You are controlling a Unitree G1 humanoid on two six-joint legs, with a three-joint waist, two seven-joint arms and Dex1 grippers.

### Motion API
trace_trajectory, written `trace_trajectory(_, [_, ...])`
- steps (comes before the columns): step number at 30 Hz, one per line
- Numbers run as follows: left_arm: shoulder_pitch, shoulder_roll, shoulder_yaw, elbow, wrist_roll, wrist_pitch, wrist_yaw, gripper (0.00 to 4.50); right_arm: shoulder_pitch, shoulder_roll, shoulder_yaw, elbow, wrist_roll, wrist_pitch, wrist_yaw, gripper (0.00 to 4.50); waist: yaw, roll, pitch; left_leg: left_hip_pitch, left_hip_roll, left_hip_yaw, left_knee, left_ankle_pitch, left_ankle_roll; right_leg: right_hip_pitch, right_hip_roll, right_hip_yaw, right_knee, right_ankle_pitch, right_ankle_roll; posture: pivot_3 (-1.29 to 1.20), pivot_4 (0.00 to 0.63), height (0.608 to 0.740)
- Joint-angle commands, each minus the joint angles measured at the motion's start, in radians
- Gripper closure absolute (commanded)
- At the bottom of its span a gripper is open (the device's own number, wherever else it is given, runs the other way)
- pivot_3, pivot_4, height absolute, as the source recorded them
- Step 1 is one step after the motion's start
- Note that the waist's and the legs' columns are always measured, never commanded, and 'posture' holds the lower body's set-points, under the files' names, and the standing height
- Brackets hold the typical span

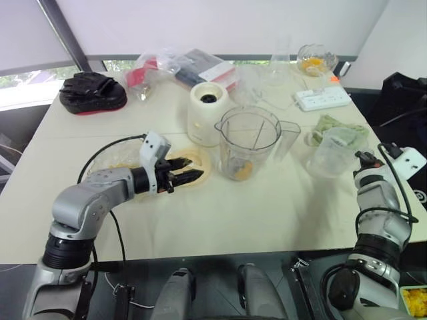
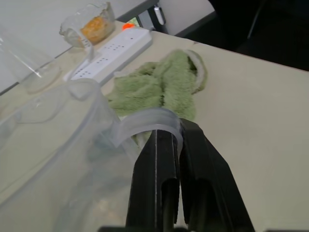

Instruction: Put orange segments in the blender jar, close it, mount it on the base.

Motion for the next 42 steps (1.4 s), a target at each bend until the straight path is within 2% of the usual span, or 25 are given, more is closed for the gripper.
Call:
trace_trajectory(1, [-0.007,0.013,0.038,-0.043,-0.021,0.003,0.005,1.67,-0.017,-0.025,0.01,0.006,-0.008,-0.1,0.025,4.47,-0.001,0.0,0.0,0.0,0.0,0.0,0.0,0.0,0.0,0.0,0.0,0.0,0.0,0.0,0.0,0.0,0.15,0.74])
trace_trajectory(8, [-0.012,0.011,0.038,-0.043,-0.024,0.002,0.011,1.67,0.0,0.009,0.035,0.083,-0.02,-0.224,0.026,4.47,-0.002,0.0,0.0,0.0,0.0,0.0,0.0,0.0,0.0,0.0,0.0,0.0,0.0,0.0,0.0,0.0,0.15,0.74])
trace_trajectory(19, [-0.016,0.008,0.034,-0.037,-0.037,-0.004,0.021,1.67,0.054,0.032,0.051,0.07,-0.008,-0.247,0.01,4.47,-0.018,0.0,0.0,0.0,0.0,0.0,0.0,0.0,0.0,0.0,0.0,0.0,0.0,0.0,0.0,0.0,0.15,0.74])
trace_trajectory(22, [-0.015,0.008,0.033,-0.037,-0.039,-0.005,0.023,1.67,0.07,0.032,0.06,0.059,-0.001,-0.24,0.011,3.51,-0.018,0.0,0.0,0.0,0.0,0.0,0.001,0.0,0.0,0.001,0.0,0.0,0.0,0.0,0.0,0.0,0.15,0.74])
trace_trajectory(26, [-0.014,0.006,0.033,-0.036,-0.04,-0.007,0.023,1.67,0.092,0.031,0.078,0.029,0.006,-0.218,0.012,1.5,-0.02,0.0,0.0,0.001,0.0,0.0,0.001,0.0,0.0,0.001,0.0,0.001,0.0,0.0,0.0,0.0,0.15,0.74])
trace_trajectory(38, [-0.014,-0.001,0.027,-0.019,-0.032,-0.023,0.015,1.67,0.26,0.042,0.113,-0.219,0.035,-0.113,0.004,1.5,-0.019,0.001,-0.001,0.005,0.0,0.001,0.001,0.0,0.0,0.005,0.0,0.002,0.001,0.0,0.0,0.0,0.15,0.74])
trace_trajectory(42, [-0.028,-0.002,0.021,0.004,-0.025,-0.034,0.006,1.67,0.39,0.043,0.119,-0.413,0.091,-0.014,0.025,1.5,-0.017,0.001,-0.001,0.009,0.0,0.0,0.0,0.0,0.0,0.008,0.0,0.002,0.001,0.0,0.0,0.0,0.15,0.74])
